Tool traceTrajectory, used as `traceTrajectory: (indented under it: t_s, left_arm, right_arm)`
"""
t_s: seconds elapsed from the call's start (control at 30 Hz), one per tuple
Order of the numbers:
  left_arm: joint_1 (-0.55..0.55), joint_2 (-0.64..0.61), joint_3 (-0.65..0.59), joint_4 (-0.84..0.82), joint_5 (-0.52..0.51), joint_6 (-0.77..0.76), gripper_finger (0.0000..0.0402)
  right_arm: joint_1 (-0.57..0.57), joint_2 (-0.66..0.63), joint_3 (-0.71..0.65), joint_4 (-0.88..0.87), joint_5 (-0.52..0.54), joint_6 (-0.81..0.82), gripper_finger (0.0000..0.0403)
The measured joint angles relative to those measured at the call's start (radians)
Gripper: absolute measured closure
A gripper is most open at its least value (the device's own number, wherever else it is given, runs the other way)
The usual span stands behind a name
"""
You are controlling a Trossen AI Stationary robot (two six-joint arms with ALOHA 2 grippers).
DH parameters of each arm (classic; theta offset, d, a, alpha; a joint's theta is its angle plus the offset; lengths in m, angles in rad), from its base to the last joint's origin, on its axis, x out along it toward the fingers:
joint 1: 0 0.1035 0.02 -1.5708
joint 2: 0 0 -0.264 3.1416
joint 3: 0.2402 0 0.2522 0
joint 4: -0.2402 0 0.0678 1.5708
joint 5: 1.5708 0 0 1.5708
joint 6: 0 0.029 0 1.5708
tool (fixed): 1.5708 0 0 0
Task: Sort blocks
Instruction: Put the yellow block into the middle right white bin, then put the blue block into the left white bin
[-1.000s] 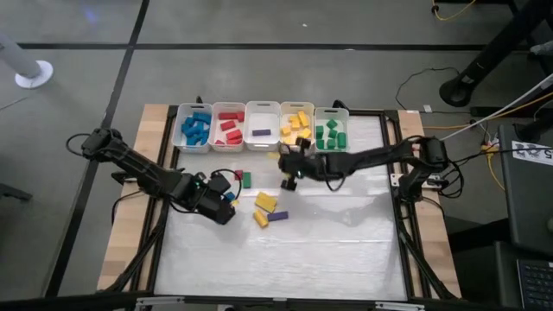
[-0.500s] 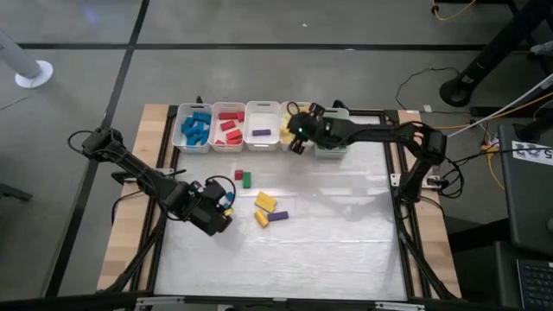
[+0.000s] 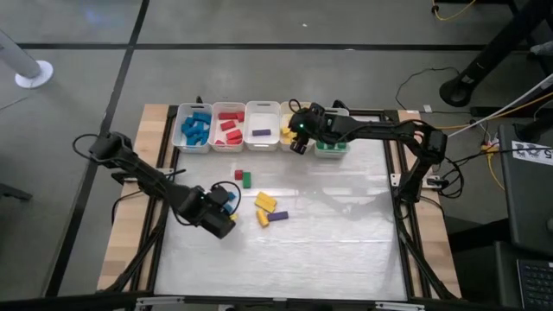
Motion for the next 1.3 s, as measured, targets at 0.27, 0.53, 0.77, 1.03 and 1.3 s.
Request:
traceTrajectory:
  t_s: [0.27,0.53,0.77,1.03,1.3]
  left_arm:
    - [0.065,0.067,0.000,0.005,0.000,0.023,0.0196]
    - [0.092,0.126,0.000,0.060,0.046,0.027,0.0196]
    - [0.092,0.178,0.000,0.053,0.048,0.050,0.0196]
    - [0.098,0.228,0.000,0.058,0.048,0.103,0.0196]
    - [0.107,0.259,0.000,0.088,0.048,0.171,0.0202]
  right_arm:
    - [0.000,0.000,0.000,-0.001,-0.009,0.006,0.0183]
    - [0.000,0.000,0.000,-0.007,-0.025,0.008,0.0182]
    - [0.000,0.000,0.000,-0.008,-0.035,0.008,0.0182]
    - [0.000,0.000,0.000,-0.010,-0.035,0.008,0.0182]
    - [0.000,0.000,0.000,-0.016,-0.041,0.008,0.0182]
